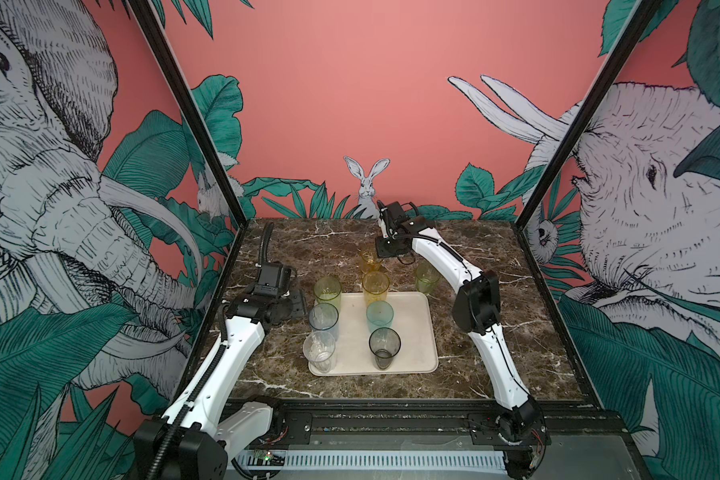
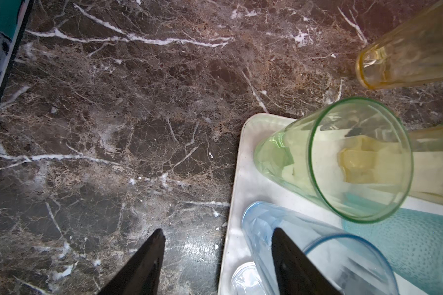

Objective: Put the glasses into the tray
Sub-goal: 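Lift the yellow cup with the right gripper and carry it toward the tray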

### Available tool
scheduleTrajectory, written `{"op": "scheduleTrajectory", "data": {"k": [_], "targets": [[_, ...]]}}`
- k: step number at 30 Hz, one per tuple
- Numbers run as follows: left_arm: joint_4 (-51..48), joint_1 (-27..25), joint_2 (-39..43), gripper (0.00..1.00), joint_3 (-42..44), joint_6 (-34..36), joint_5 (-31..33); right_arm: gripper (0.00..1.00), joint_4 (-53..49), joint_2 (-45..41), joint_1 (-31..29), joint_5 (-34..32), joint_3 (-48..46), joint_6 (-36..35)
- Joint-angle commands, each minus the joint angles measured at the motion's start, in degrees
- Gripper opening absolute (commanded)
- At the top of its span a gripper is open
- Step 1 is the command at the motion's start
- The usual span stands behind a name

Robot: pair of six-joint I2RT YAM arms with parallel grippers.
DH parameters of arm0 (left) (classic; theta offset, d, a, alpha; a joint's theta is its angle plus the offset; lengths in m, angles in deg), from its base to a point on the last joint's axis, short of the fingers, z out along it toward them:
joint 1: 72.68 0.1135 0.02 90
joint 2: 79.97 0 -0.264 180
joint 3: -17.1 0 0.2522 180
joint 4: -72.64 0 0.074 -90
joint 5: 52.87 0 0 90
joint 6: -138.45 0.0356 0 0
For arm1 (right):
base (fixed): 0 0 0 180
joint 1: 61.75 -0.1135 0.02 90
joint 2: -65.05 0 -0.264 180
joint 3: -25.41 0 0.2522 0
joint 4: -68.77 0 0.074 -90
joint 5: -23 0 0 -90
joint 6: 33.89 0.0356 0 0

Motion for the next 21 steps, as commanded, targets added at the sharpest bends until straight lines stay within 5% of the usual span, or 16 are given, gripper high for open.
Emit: {"op": "scheduleTrajectory", "data": {"k": [1,13,21], "targets": [[-0.5,0.3,0.8,0.68,0.4,-0.6,-0.4,0.0,-1.5,-5.7,1.1,-1.8,0.1,-1.5],[-0.6,0.4,0.9,0.68,0.1,-0.3,0.2,0.0,-5.7,-13.8,3.7,-4.1,-1.7,-4.6],[-0.2,0.4,0.3,0.68,0.1,-0.2,0.1,0.0,-5.6,-23.6,5.4,-6.9,-11.0,-6.5]]}}
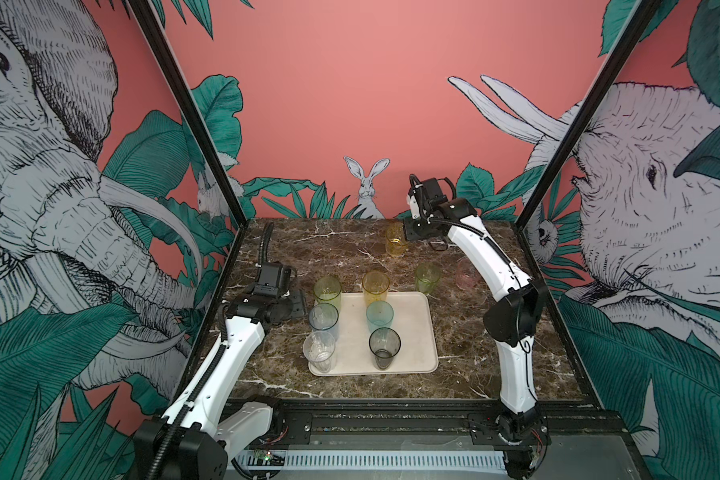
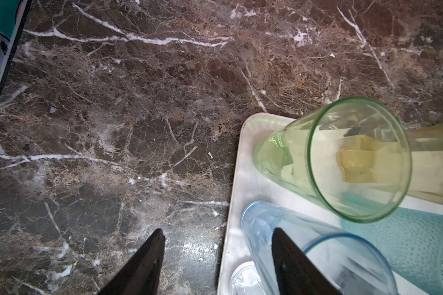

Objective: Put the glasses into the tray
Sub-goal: 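Lift the yellow cup with the right gripper and carry it toward the tray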

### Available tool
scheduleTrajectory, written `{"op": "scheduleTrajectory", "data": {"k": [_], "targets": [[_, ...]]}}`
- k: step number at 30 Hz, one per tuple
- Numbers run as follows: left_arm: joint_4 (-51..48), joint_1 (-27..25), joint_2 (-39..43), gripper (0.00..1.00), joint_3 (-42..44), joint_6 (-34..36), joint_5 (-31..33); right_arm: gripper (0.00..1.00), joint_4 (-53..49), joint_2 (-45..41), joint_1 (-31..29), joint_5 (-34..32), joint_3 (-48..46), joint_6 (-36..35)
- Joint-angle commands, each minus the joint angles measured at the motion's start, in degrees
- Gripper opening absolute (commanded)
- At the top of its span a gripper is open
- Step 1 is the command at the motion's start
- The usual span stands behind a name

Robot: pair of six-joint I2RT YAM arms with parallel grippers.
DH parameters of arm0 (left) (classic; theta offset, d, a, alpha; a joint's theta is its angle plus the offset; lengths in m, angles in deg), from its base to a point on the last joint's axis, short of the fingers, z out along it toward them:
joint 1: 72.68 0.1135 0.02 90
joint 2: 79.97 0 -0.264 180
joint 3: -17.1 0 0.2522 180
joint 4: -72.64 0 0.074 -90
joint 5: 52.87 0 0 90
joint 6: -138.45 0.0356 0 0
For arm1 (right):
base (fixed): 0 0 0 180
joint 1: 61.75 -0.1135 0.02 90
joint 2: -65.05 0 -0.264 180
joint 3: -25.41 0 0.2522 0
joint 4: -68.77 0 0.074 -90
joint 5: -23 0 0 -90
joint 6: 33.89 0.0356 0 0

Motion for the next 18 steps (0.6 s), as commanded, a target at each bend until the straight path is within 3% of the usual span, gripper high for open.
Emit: {"op": "scheduleTrajectory", "data": {"k": [1,18], "targets": [[-0.2,0.4,0.3,0.68,0.1,-0.3,0.2,0.0,0.1,-5.7,0.7,-2.3,-3.8,-1.4],[0.3,0.3,-0.4,0.68,0.0,-0.3,0.0,0.0,9.3,-25.0,1.5,-1.8,-32.1,-1.8]]}}
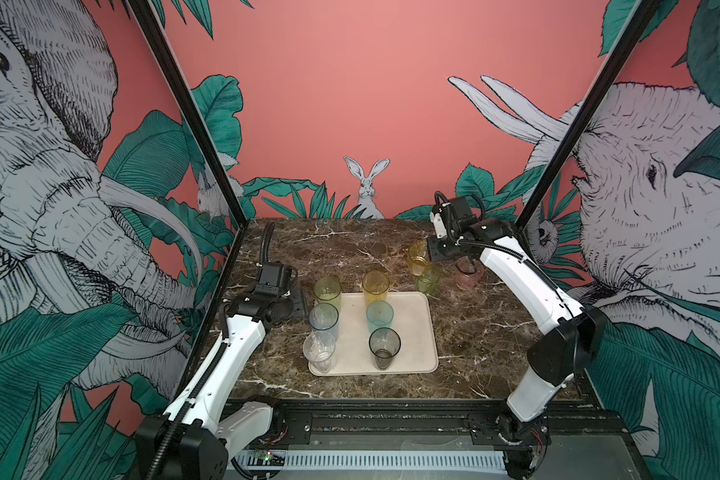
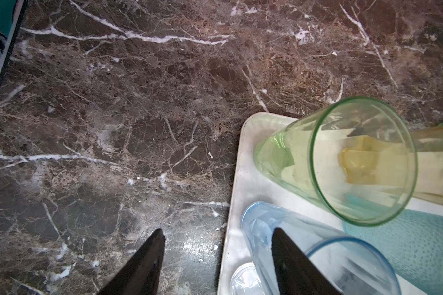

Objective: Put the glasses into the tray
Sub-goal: 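Lift the yellow cup with the right gripper and carry it toward the tray, then lower the yellow cup onto the tray corner and open the right gripper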

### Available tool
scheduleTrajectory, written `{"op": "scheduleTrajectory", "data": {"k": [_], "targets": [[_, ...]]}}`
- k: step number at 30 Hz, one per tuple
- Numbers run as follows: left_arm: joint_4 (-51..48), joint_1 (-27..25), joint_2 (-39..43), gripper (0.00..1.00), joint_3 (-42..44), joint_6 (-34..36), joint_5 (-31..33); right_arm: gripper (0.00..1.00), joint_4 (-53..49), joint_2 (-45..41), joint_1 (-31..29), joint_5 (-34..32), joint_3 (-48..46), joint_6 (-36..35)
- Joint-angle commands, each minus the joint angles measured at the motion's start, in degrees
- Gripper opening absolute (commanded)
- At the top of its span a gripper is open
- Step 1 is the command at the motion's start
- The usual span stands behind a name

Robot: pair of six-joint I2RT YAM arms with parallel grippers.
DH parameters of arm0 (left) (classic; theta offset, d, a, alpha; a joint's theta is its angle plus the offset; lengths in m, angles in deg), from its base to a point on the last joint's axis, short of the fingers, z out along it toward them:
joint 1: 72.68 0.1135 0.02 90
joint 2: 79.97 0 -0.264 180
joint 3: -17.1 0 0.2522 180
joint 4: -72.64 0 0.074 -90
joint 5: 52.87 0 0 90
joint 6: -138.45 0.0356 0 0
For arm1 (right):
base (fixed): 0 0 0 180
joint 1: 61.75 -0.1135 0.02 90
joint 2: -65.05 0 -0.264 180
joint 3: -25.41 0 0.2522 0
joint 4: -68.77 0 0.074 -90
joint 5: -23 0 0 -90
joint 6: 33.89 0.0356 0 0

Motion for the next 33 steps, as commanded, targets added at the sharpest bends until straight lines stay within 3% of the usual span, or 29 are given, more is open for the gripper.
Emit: {"op": "scheduleTrajectory", "data": {"k": [1,20,33], "targets": [[0.0,0.3,0.3,0.68,0.0,-0.2,0.0,0.0,4.7,-3.6,0.1,1.0,-3.7,-0.3],[0.2,0.3,-0.6,0.68,-0.1,-0.6,-0.3,0.0,16.4,-11.9,-1.0,4.6,-23.9,2.1],[0.2,0.3,-0.6,0.68,-0.4,-0.7,-0.7,0.0,22.6,-8.6,-3.0,2.6,-30.1,2.0]]}}
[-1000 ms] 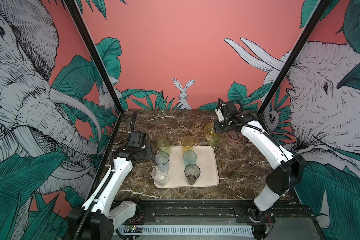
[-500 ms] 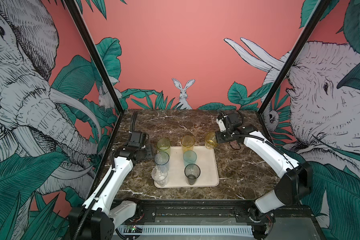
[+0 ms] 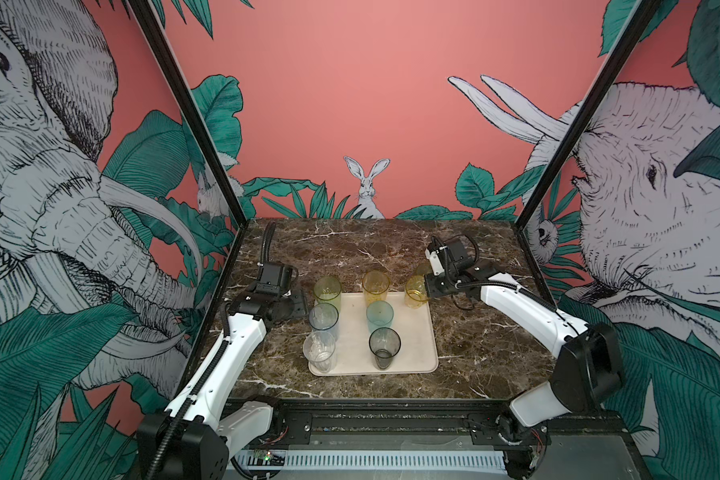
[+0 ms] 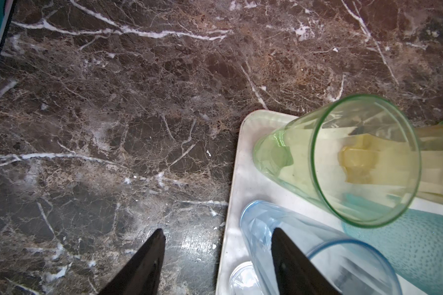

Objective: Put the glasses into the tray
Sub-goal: 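Lower the yellow cup onto the tray corner and open the right gripper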

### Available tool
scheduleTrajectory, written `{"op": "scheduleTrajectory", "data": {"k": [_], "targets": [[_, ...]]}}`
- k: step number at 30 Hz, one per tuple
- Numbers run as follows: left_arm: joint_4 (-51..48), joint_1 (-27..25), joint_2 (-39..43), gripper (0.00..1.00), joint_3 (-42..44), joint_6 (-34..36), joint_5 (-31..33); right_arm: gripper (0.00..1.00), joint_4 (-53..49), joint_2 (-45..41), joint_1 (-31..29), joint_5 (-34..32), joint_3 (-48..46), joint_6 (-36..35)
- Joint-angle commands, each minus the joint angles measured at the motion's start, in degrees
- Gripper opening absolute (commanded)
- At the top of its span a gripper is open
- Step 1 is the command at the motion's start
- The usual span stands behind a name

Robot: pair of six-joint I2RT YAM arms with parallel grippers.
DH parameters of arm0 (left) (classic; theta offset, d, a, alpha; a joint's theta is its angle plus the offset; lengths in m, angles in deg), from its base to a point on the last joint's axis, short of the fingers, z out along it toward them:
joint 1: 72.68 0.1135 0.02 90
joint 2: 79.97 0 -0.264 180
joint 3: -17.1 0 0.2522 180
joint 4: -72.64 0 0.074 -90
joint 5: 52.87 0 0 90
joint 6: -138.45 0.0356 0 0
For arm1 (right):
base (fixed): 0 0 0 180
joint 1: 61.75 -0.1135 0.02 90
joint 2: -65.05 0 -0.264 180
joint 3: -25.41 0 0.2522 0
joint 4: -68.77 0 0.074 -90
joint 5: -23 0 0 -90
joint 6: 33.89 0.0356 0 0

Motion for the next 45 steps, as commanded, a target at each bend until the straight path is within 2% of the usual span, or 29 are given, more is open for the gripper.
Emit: {"op": "scheduleTrajectory", "data": {"k": [1,15,35,45], "targets": [[0.1,0.3,0.1,0.68,-0.4,-0.5,-0.1,0.0,3.9,1.7,-0.4,-0.8,-0.2,0.4],[0.5,0.3,-0.6,0.68,-0.3,-0.4,-0.3,0.0,4.9,6.8,-0.4,-0.5,-0.2,0.2],[1.0,0.3,-0.4,0.68,0.7,-0.8,-0.8,0.0,5.2,9.1,-0.4,-1.3,-0.3,0.5],[1.2,0.3,-0.3,0.68,0.9,-1.1,-1.0,0.19,2.7,8.6,-0.4,-0.9,1.2,0.7]]}}
